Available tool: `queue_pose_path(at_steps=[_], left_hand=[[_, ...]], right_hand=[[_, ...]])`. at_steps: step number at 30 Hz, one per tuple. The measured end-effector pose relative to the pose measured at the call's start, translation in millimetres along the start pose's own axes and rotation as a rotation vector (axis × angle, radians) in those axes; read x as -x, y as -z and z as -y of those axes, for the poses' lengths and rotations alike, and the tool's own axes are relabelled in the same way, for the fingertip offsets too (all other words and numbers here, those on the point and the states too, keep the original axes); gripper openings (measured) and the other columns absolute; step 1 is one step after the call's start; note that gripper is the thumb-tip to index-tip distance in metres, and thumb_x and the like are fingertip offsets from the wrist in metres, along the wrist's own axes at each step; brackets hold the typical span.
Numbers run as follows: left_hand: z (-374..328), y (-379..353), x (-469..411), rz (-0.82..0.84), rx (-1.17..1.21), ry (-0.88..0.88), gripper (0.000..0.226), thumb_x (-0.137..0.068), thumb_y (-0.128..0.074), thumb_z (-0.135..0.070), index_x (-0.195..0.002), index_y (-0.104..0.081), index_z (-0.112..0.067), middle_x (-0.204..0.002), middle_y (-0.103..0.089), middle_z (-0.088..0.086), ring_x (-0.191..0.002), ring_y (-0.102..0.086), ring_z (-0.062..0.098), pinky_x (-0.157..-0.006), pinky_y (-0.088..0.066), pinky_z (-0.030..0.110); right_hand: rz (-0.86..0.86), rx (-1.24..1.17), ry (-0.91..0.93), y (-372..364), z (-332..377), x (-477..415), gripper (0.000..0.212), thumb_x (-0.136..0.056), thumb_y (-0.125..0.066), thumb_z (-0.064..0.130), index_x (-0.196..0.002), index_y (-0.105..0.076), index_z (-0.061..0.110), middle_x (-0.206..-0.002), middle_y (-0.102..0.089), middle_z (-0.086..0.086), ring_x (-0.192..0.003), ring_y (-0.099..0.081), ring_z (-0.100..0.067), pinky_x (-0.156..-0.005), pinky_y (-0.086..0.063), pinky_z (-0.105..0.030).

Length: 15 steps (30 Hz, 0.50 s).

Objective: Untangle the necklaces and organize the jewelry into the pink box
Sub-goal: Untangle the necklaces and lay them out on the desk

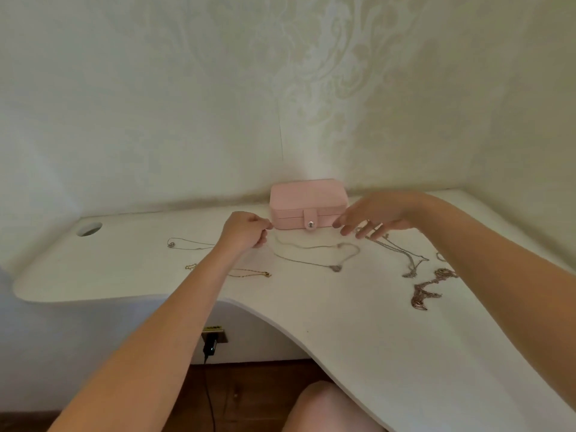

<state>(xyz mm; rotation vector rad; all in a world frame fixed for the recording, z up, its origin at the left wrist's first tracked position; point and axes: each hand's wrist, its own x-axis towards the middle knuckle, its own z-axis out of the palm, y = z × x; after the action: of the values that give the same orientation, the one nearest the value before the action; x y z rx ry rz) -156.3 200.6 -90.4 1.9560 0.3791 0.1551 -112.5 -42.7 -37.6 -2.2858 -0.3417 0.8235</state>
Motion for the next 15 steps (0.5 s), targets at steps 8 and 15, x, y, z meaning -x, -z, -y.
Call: queue_pose_path(at_steps=[8,15], left_hand=[[-9.9,-7.2,-11.5,-0.206,-0.599,-0.233,0.031,-0.092,-0.053,-0.020,-0.121,-0.058,-0.012,-0.121,-0.057,0.009,-0.108,-0.055,0.028,-0.088,-0.047,0.034],[-36.6,-93.4,52.2,0.235,-0.585,-0.670,0.036,-0.097,-0.044,-0.017,-0.133,-0.050,-0.013,-0.136,-0.050,0.005,-0.124,-0.048,0.021,-0.101,-0.036,0.028]], right_hand=[[-0.253,0.130,0.048,11.8,-33.5,24.5,0.010,-0.084,-0.064,0.007,-0.089,-0.072,0.010,-0.079,-0.072,-0.006,-0.071,-0.065,-0.014,-0.071,-0.054,-0.024],[-0.504,0.177,0.089,2.2,-83.3,51.5,0.016,-0.081,-0.064,0.002,-0.079,-0.069,0.017,-0.068,-0.065,0.003,-0.060,-0.058,-0.007,-0.043,-0.036,-0.006]])
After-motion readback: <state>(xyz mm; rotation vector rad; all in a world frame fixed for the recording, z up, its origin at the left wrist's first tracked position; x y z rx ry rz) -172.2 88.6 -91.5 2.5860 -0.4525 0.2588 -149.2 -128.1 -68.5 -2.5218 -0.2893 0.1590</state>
